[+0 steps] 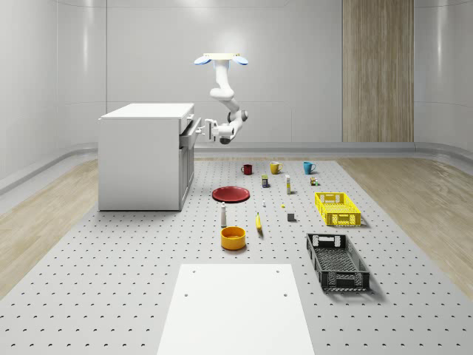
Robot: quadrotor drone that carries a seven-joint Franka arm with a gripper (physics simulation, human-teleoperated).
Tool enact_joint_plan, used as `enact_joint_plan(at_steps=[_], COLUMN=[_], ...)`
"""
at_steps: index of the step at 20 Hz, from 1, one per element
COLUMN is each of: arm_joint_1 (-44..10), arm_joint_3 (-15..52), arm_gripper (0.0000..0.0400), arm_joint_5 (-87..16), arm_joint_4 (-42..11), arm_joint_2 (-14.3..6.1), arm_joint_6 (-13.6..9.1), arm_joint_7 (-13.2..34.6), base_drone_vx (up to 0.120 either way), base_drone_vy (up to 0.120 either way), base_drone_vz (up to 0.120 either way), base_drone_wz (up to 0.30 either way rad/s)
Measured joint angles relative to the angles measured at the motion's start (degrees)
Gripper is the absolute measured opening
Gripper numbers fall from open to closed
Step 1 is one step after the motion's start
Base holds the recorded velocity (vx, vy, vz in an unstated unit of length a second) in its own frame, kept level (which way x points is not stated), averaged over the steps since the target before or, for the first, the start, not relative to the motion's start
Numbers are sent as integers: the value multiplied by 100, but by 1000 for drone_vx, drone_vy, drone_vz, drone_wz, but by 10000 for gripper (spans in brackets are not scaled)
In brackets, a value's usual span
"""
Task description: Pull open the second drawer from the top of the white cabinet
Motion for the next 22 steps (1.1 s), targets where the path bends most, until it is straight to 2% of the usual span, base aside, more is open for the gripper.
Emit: enact_joint_plan(at_steps=[2, 4, 11, 12, 13, 14, 18, 22], arm_joint_1=[-12, -37, -54, -55, -32, -28, -44, -38], arm_joint_3=[-65, -125, -255, -269, -313, -372, -491, -607], arm_gripper=[121, 120, 119, 144, 159, 146, 117, 120], arm_joint_5=[-69, -91, -253, -322, -458, -438, -516, -633], arm_joint_4=[7, -2, 31, 58, 60, 35, 69, 100], arm_joint_2=[-29, -19, -97, -133, -182, -153, -199, -246], arm_joint_6=[-49, -107, -199, -215, -203, -226, -321, -389], arm_joint_7=[124, 5, 145, 357, 151, -19, 102, 291], base_drone_vx=[0, 0, 0, 0, 0, 0, 0, 0], base_drone_vy=[0, 0, 0, 0, 0, 0, 0, 0], base_drone_vz=[0, 0, 0, 0, 0, 0, 0, 0], base_drone_wz=[0, 0, 0, 0, 0, 0, 0, 0])
